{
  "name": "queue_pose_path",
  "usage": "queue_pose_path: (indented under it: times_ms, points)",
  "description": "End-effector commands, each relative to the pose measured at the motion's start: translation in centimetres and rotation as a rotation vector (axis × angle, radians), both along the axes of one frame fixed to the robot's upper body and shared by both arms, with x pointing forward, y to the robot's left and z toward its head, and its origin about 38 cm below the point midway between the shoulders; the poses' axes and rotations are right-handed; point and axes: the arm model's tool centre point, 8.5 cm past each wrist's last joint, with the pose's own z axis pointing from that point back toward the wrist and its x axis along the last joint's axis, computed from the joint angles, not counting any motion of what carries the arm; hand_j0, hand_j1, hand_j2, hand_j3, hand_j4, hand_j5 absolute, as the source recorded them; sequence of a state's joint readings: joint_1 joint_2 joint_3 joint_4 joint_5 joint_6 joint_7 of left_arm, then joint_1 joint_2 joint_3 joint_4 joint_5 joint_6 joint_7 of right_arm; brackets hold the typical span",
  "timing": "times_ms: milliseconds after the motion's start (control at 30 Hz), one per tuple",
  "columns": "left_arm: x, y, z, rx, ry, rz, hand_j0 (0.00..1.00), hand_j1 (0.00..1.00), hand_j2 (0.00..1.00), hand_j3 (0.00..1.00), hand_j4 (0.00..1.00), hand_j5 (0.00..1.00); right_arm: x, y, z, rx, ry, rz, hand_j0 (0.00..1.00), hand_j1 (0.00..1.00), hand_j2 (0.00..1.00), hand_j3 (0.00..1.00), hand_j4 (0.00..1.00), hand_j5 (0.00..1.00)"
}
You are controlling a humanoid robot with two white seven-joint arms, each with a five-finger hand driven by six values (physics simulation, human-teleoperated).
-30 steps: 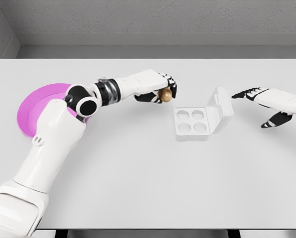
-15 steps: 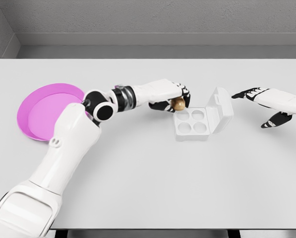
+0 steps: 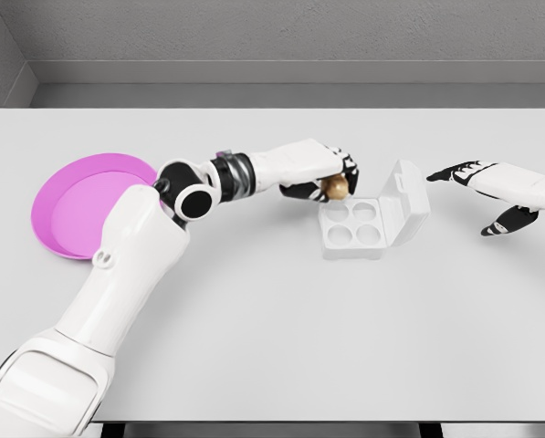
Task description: Pack egg into the box and close the box lid
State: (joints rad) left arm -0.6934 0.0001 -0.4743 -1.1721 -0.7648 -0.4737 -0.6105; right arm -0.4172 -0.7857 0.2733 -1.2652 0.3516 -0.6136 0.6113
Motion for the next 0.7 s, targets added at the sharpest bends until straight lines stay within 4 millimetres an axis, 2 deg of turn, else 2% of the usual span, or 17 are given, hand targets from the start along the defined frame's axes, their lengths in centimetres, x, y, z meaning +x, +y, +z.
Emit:
queue_pose_path:
  times_ms: [0, 533, 633, 667]
  points:
    - [-0.1, -0.2, 0.6, -0.012, -0.011, -0.004, 0.29, 0.29, 0.29, 0.29, 0.29, 0.29, 0.0, -0.1, 0.1, 0.006, -0.001, -0.004, 1.00, 1.00, 1.00, 1.00, 1.00, 1.00]
    - [-1.0, -1.6, -0.6, 0.053, -0.013, -0.051, 0.30, 0.30, 0.30, 0.30, 0.30, 0.30, 0.0, -0.1, 0.1, 0.006, -0.001, -0.004, 1.00, 1.00, 1.00, 1.00, 1.00, 1.00]
    - [-1.1, -1.7, -0.7, 0.056, -0.014, -0.056, 0.36, 0.36, 0.36, 0.36, 0.36, 0.36, 0.0, 0.0, 0.1, 0.006, 0.000, -0.003, 1.00, 1.00, 1.00, 1.00, 1.00, 1.00]
    - [-1.2, -1.9, -0.6, 0.057, -0.018, -0.061, 0.46, 0.46, 0.46, 0.46, 0.46, 0.46, 0.0, 0.0, 0.1, 0.006, 0.000, -0.003, 1.00, 1.00, 1.00, 1.00, 1.00, 1.00]
